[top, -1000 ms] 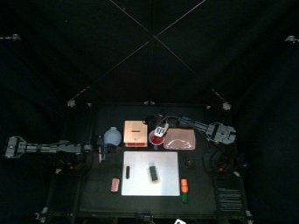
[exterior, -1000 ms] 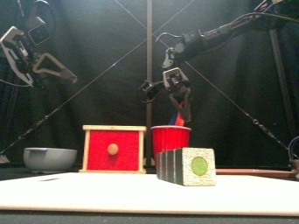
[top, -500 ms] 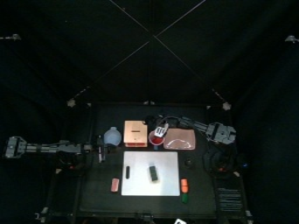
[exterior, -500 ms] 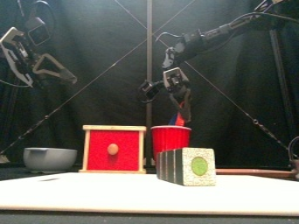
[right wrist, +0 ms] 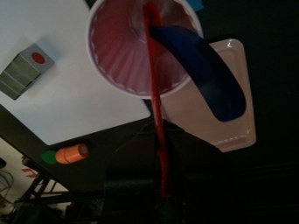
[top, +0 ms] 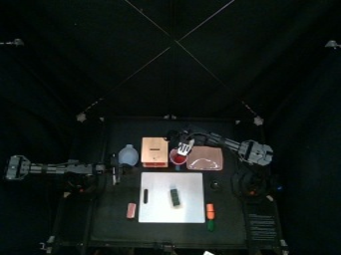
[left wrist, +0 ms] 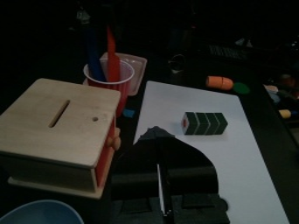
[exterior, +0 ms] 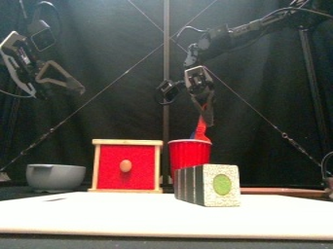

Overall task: Place sushi on board then cut the sushi with the knife then place the pieces on the plate
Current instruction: Grasp knife edge with left hand

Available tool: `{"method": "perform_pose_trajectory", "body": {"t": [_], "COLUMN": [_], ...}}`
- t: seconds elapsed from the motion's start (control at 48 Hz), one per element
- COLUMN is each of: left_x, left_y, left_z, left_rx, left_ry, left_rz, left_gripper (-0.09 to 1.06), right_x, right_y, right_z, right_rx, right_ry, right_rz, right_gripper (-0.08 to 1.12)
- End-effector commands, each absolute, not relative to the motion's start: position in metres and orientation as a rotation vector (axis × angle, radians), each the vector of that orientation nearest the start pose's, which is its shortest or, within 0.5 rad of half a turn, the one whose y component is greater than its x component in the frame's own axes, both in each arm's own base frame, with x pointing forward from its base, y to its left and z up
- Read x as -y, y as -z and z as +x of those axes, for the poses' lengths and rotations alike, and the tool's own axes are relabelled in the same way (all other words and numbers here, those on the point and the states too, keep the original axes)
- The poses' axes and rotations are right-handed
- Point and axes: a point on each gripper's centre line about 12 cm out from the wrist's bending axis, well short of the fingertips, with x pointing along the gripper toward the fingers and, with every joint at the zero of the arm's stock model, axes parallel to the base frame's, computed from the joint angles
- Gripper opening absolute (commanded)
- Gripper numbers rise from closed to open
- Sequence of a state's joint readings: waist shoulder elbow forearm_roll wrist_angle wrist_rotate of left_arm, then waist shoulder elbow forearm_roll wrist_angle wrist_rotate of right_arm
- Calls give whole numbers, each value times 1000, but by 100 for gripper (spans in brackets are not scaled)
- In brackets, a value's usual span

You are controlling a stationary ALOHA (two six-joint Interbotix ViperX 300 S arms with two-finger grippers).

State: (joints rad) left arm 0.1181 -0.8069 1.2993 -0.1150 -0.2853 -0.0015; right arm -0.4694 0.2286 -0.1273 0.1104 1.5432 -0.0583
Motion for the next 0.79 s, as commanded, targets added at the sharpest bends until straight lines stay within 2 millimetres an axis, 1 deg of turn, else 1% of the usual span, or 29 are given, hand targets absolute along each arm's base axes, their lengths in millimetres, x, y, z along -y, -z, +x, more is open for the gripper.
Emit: {"method": "perform_pose_trajectory", "body": {"t": [0.021,0.125,0.271,0.312,0.396,0.5,0.667,0.75,0.792], "left_x": [-29,-30,-31,-32,-32,-32,-32,-33,-33], "left_y": [-215,-214,-213,-212,-212,-212,-211,-211,-211], "left_z": [204,204,203,203,203,203,202,202,202], "left_rx": [-186,-189,-191,-192,-192,-193,-195,-195,-195], "left_ry": [-168,-171,-181,-182,-186,-189,-189,-190,-190], "left_rz": [-130,-131,-134,-136,-140,-146,-144,-140,-140], "left_gripper": [-1,-1,-1,-1,-1,-1,-1,-1,-1], "right_x": [175,173,166,164,163,156,134,120,109], "right_y": [-300,-313,-340,-351,-366,-384,-413,-421,-423], "right_z": [368,365,357,353,346,335,315,311,310], "right_rx": [-1487,-1458,-1403,-1378,-1342,-1303,-1226,-1160,-1109], "right_ry": [250,257,260,268,284,297,321,340,350], "right_rz": [392,384,363,353,332,303,204,128,89], "right_gripper": [40,40,40,40,40,40,40,40,40]}}
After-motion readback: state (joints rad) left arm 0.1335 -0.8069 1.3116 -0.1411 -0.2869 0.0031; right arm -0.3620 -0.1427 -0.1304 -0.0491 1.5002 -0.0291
